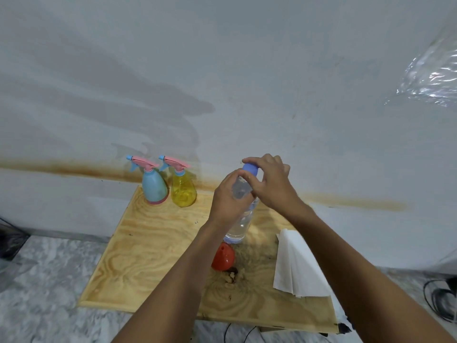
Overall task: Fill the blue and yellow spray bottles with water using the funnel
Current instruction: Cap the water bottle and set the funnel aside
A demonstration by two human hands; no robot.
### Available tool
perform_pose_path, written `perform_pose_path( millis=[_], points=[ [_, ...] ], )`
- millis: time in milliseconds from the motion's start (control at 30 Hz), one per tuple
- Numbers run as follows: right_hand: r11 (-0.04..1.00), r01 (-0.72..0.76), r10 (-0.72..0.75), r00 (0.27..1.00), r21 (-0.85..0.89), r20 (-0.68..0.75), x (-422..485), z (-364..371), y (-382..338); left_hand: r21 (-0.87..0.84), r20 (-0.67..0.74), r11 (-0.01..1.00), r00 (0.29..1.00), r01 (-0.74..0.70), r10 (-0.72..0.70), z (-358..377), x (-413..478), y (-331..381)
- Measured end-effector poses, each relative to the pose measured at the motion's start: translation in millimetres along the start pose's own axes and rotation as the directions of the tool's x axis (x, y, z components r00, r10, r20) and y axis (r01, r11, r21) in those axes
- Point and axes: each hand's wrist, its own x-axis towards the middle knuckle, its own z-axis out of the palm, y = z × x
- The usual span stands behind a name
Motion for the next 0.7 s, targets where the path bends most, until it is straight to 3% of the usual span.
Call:
perform_pose_path(
  millis=[100,267,500,700],
  points=[
    [1.0,-0.028,0.028,0.994,0.0,-0.108,-2,10,-8,-0.007,0.008,1.0,1.0,-0.008,0.008,-3,0,2],
    [0.984,0.022,-0.031,0.998,0.174,0.051,-2,-8,5,-0.014,0.016,1.0,1.0,-0.011,0.011,-1,0,0],
    [0.982,-0.006,0.023,0.996,0.19,-0.084,-7,8,-6,-0.012,0.034,1.0,0.999,-0.01,0.011,-6,0,0],
    [0.919,-0.114,0.129,0.992,0.377,-0.014,-24,11,10,0.069,0.189,0.996,0.98,0.05,-0.063,-20,3,-1]
  ],
)
